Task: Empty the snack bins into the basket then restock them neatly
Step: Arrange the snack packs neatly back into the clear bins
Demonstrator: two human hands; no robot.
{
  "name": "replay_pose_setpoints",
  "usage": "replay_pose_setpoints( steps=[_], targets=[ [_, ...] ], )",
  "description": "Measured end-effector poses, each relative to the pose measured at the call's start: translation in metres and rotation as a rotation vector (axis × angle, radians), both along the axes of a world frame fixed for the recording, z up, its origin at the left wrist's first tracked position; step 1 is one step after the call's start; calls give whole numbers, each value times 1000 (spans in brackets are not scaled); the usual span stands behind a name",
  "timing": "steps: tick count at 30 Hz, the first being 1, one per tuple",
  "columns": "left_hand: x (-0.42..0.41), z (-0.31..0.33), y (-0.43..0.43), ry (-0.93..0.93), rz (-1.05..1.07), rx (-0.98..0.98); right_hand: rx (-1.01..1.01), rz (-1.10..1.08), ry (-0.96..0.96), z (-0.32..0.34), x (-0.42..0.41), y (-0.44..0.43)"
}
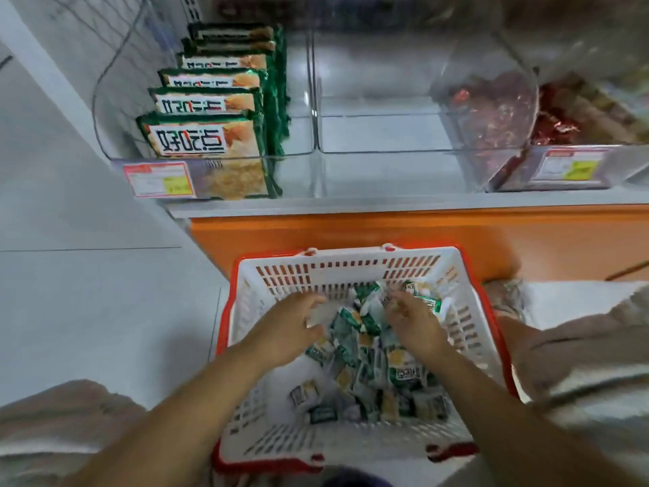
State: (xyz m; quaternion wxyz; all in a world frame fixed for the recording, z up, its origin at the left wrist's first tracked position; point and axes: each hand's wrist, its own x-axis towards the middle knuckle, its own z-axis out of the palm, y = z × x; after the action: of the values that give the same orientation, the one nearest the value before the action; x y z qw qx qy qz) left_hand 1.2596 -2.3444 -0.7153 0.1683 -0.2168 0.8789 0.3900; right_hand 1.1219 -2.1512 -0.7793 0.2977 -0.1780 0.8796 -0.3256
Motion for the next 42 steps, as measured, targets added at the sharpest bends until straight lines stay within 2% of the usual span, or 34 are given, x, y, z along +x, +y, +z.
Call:
replay_pose_setpoints(
  steps=[1, 4, 7, 10, 12, 19, 23, 25, 30, 34, 39, 42],
  targets=[
    [-5, -21, 4, -53, 18, 26, 73, 31, 30, -9, -1, 6],
    [-18, -68, 18, -116, 72, 91, 89, 58, 106, -30, -4, 6],
    [-33, -98, 29, -62, 117, 77, 166, 137, 101, -44, -11, -7],
    [-45, -129, 28, -13, 92, 36, 315, 282, 186, -61, -14, -15],
    [-49, -151, 25, -19, 58, 55, 345, 311, 193, -69, -14, -15],
    [-61, -167, 24, -53, 11, 36, 255, 215, 21, -63, -23, -8],
    [-65, -143, 21, 6, 117, 77, 8, -28, -313, -47, -27, -2],
    [-63, -126, 21, -4, 201, 135, -90, -164, -403, -34, -29, -1],
    [-59, -107, 27, -67, 362, 244, -195, -226, -444, -12, -31, 9],
    [-64, -111, 40, -117, 382, 221, -215, -256, -440, -21, -20, 23],
    [-71, -131, 52, -203, 430, 210, -312, -319, -523, -32, -22, 38],
    [-73, -131, 55, -190, 490, 286, -337, -369, -571, -35, -24, 38]
  ],
)
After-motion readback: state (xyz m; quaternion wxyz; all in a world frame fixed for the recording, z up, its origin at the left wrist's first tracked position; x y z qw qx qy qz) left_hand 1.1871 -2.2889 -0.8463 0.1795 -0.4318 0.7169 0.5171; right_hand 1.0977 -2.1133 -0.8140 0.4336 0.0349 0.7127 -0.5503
